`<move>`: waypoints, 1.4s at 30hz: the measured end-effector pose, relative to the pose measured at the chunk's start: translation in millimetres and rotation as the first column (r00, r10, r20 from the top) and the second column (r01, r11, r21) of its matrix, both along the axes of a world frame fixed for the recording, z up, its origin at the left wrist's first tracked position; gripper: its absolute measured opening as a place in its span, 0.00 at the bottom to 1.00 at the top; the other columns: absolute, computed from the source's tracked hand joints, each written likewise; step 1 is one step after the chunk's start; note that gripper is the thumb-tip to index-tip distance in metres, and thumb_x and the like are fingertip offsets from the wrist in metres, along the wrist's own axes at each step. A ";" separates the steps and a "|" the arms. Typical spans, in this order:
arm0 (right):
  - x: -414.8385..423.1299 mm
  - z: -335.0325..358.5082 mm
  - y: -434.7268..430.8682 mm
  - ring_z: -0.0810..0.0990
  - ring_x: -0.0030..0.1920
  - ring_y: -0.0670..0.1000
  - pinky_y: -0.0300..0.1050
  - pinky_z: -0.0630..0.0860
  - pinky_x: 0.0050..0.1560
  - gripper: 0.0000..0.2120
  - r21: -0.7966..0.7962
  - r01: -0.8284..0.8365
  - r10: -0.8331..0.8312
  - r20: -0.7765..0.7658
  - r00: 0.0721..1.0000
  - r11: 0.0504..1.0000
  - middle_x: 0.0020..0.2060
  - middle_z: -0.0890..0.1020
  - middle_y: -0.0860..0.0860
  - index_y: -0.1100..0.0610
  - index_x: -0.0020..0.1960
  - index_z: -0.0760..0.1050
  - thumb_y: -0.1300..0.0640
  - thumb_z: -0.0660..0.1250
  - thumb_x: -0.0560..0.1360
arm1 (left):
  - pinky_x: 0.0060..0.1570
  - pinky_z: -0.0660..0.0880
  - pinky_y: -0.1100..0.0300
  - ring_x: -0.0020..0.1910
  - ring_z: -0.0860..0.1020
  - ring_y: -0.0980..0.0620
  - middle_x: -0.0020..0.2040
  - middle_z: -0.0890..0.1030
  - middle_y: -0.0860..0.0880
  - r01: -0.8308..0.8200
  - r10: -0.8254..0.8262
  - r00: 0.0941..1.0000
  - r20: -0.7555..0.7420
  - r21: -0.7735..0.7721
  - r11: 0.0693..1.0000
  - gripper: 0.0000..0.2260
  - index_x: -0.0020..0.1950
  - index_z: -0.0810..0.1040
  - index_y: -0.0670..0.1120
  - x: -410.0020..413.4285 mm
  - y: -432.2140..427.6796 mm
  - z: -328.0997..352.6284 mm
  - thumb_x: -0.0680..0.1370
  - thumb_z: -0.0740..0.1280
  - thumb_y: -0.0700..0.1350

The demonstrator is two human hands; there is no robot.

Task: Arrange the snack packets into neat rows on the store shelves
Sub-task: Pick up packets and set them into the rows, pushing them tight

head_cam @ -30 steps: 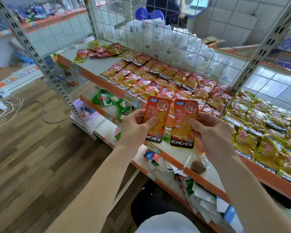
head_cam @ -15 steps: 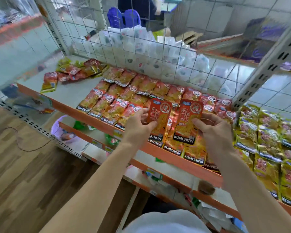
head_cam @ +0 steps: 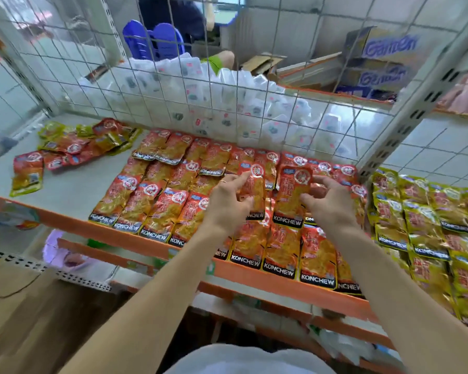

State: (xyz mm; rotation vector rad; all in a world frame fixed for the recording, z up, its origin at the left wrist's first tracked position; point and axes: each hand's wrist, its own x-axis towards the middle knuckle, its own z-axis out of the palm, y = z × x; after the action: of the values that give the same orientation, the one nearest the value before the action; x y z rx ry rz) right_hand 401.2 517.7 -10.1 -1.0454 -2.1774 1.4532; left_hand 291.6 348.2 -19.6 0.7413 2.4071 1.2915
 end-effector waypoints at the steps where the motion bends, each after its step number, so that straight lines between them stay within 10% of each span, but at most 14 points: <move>1: -2.3 -2.6 0.1 0.81 0.45 0.43 0.43 0.81 0.52 0.21 0.037 0.010 -0.011 0.010 1.000 0.999 0.46 0.82 0.46 0.58 0.68 0.74 0.66 0.71 0.76 | 0.65 0.74 0.55 0.61 0.76 0.48 0.64 0.75 0.49 0.025 -0.025 1.000 -0.011 -0.026 0.999 0.27 0.76 0.70 0.50 -4.8 3.4 -2.7 0.78 0.71 0.40; 6: -10.3 -3.4 -5.1 0.79 0.43 0.45 0.27 0.74 0.34 0.26 0.170 0.065 -0.077 0.063 0.995 0.983 0.48 0.78 0.51 0.63 0.74 0.67 0.68 0.68 0.77 | 0.70 0.69 0.53 0.67 0.74 0.47 0.69 0.75 0.46 0.154 -0.171 0.980 -0.099 -0.155 0.976 0.28 0.76 0.69 0.49 -26.8 17.4 -6.8 0.78 0.71 0.38; 10: -15.6 -13.4 -8.9 0.80 0.55 0.55 0.32 0.75 0.53 0.30 0.268 0.062 -0.107 0.156 0.982 0.961 0.58 0.80 0.58 0.62 0.76 0.64 0.68 0.68 0.77 | 0.70 0.68 0.48 0.69 0.69 0.45 0.69 0.73 0.46 0.185 -0.244 0.959 -0.141 -0.334 0.924 0.27 0.77 0.68 0.50 -40.4 23.7 -14.1 0.79 0.70 0.46; 14: -14.7 -26.2 -14.9 0.60 0.76 0.57 0.52 0.61 0.76 0.35 0.416 0.007 -0.076 0.149 0.986 0.909 0.76 0.63 0.57 0.57 0.79 0.58 0.70 0.65 0.77 | 0.68 0.62 0.48 0.69 0.61 0.46 0.73 0.64 0.50 0.085 -0.308 0.861 -0.405 -0.483 0.872 0.21 0.73 0.72 0.57 -38.6 13.9 -17.9 0.80 0.66 0.54; 21: 9.3 -37.4 -32.9 0.58 0.78 0.50 0.53 0.51 0.78 0.26 0.560 -0.318 0.114 0.368 0.923 0.765 0.78 0.64 0.49 0.52 0.77 0.65 0.53 0.66 0.80 | 0.77 0.43 0.47 0.79 0.54 0.53 0.81 0.58 0.55 0.267 -0.497 0.760 -0.420 -0.496 0.827 0.23 0.78 0.64 0.57 -29.4 5.2 -34.1 0.82 0.59 0.56; 25: 12.8 -47.3 -40.5 0.52 0.80 0.48 0.53 0.40 0.79 0.28 0.569 -0.410 0.161 0.437 0.885 0.713 0.80 0.57 0.49 0.51 0.80 0.59 0.61 0.59 0.80 | 0.77 0.41 0.47 0.80 0.52 0.56 0.81 0.56 0.57 0.273 -0.503 0.750 -0.430 -0.490 0.828 0.24 0.79 0.61 0.58 -28.1 2.9 -37.5 0.83 0.58 0.55; 42: 5.8 -42.2 -45.5 0.49 0.80 0.47 0.57 0.34 0.78 0.28 0.489 -0.393 0.160 0.450 0.879 0.779 0.80 0.56 0.49 0.49 0.78 0.58 0.63 0.55 0.79 | 0.77 0.45 0.47 0.77 0.61 0.57 0.79 0.62 0.59 0.229 -0.447 0.805 -0.391 -0.490 0.841 0.21 0.75 0.69 0.58 -19.8 6.6 -30.8 0.81 0.61 0.53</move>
State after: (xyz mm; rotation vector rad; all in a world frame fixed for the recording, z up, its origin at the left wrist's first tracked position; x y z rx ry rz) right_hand 407.0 472.2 -52.3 -0.8478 -2.8975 0.6018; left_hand 271.8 354.8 -50.4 1.4270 2.6092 0.4295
